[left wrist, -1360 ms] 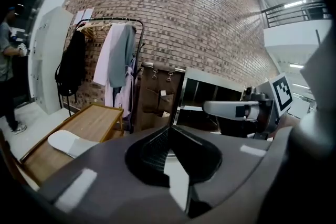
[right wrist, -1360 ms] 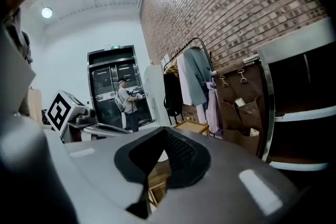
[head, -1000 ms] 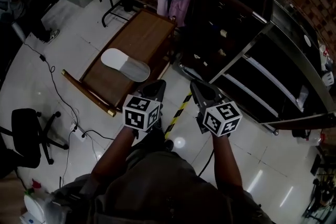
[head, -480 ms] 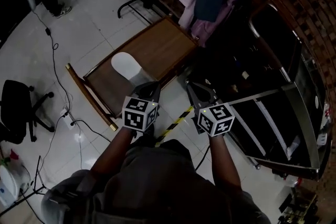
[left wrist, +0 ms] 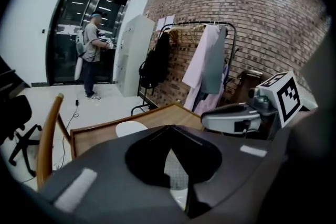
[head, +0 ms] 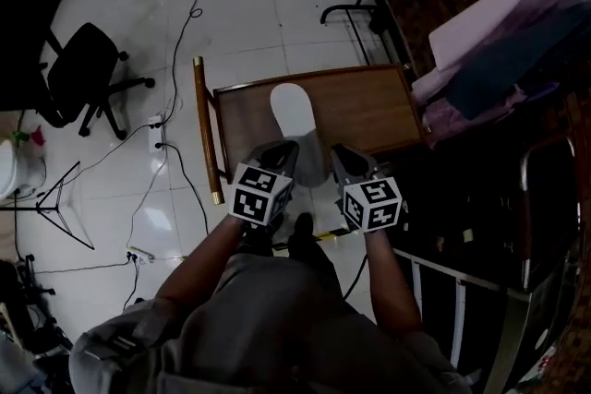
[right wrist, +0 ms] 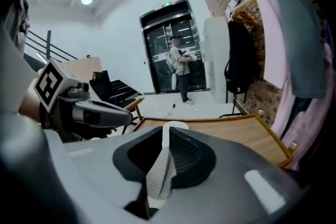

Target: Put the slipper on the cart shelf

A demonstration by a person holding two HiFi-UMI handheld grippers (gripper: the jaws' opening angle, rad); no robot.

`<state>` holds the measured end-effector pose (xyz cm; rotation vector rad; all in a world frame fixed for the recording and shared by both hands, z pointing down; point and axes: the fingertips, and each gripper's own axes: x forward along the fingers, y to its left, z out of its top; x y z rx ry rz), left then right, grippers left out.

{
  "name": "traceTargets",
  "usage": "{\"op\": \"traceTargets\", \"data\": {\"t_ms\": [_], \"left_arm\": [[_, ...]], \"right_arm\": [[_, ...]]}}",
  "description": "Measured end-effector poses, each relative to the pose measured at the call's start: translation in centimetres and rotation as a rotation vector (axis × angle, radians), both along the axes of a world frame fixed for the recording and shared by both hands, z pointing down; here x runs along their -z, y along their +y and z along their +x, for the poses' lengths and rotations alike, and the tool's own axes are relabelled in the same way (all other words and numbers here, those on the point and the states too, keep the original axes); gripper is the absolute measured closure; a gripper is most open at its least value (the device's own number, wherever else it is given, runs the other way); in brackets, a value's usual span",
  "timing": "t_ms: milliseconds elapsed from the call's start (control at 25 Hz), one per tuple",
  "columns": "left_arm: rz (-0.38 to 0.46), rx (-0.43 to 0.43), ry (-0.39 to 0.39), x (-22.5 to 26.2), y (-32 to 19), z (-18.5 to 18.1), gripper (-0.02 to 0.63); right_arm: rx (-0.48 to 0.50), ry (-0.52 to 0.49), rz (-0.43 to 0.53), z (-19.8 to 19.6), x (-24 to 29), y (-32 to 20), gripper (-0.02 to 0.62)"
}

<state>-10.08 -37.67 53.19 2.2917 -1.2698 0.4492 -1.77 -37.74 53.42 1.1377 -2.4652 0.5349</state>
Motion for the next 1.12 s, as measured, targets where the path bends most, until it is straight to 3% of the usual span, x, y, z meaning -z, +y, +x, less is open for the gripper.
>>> {"op": "traceTargets", "data": {"t_ms": [200,480,800,920,1120], "left_arm": [[-0.030,0.172,-0.028,-1.7,0.5,-2.8,0.598],[-0.058,0.264,-0.040,-2.3,1.5,-4.6,0.598],[-0.073,0.277,-0.045,-2.4,1.6,-4.8,0.598],[-0.078,0.253,-0.048,-2.2,1.5,-4.8,0.598],[-0.077,0.201,-0.048,-2.1,1.2,-4.2,0.598]], "right_arm": [[0.162,0.032,-0.144,-4.6,-6.3,-1.1,0.510],[0.210,0.158,-0.202,-6.6,-11.8,-3.6,0.468],[0.228,0.232,-0.244,-7.0,-15.1,-3.7,0.464],[0.252,0.249,-0.269,-6.9,-15.7,-3.0,0.564],[0.219,0.198,-0.226,-5.7,-13.3,-3.1,0.586]]}}
